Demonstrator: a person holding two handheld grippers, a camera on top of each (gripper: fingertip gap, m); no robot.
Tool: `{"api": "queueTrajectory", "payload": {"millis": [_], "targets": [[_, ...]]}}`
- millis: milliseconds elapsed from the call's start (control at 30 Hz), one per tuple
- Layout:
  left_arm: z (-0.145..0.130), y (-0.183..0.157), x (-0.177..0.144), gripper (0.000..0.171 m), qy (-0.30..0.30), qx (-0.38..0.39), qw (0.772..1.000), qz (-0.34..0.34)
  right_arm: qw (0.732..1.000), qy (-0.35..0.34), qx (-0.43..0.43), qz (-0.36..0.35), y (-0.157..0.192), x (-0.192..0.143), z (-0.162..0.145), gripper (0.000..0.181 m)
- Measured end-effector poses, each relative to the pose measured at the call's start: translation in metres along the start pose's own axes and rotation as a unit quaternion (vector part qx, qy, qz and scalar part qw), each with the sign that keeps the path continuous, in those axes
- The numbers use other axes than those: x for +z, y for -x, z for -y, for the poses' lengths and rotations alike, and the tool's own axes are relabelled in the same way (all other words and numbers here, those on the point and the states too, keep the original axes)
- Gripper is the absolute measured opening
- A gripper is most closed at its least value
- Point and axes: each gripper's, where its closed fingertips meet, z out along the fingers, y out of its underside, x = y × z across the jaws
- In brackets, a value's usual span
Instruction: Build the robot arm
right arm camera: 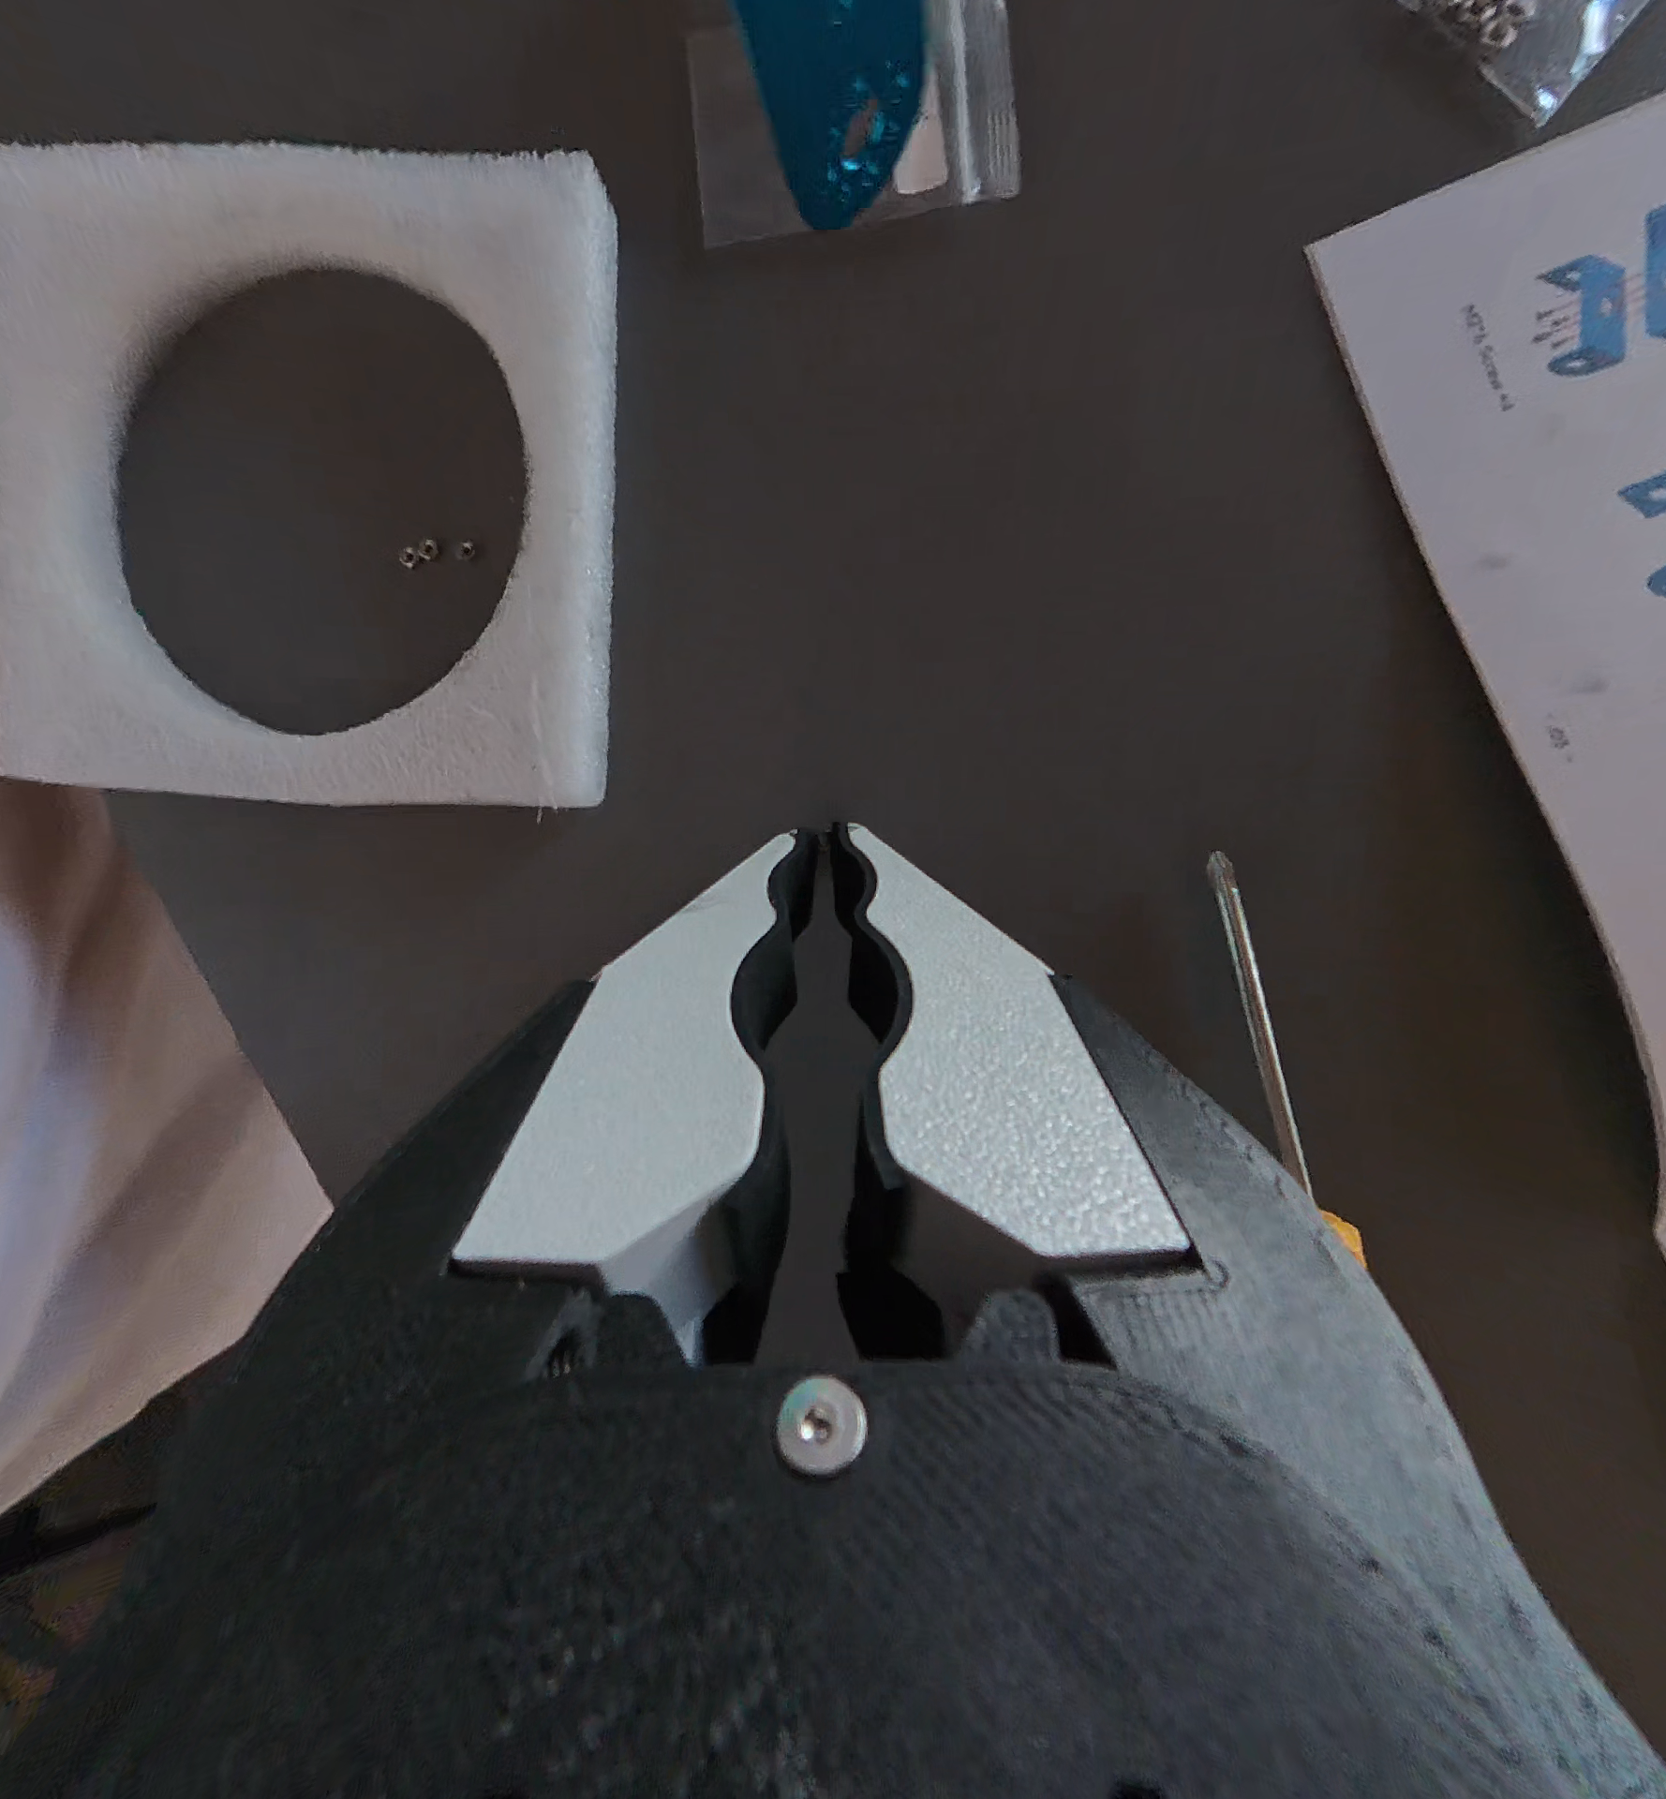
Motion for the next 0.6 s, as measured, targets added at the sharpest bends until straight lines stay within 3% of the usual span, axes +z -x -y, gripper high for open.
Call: {"api": "queueTrajectory", "payload": {"millis": [167,300,433,533,600], "targets": [[0.01,-0.006,-0.003,0.027,-0.006,0.003,1.0,0.0,0.999,0.01,-0.042,0.002,0.003,0.0,0.001,0.004],[0.012,-0.01,-0.011,0.026,-0.019,-0.002,1.0,0.001,0.998,-0.038,-0.054,0.02,0.005,-0.004,0.004,0.023],[0.022,-0.03,-0.02,0.027,-0.047,0.009,0.998,-0.04,0.977,-0.188,-0.097,0.024,0.003,-0.036,0.032,0.038],[0.03,-0.043,-0.024,0.026,-0.052,0.034,0.997,-0.055,0.931,-0.332,-0.109,0.101,0.019,-0.066,0.067,0.048],[0.034,-0.047,-0.028,0.027,-0.04,0.05,0.997,-0.049,0.909,-0.373,-0.121,0.141,0.028,-0.076,0.08,0.053]]}}
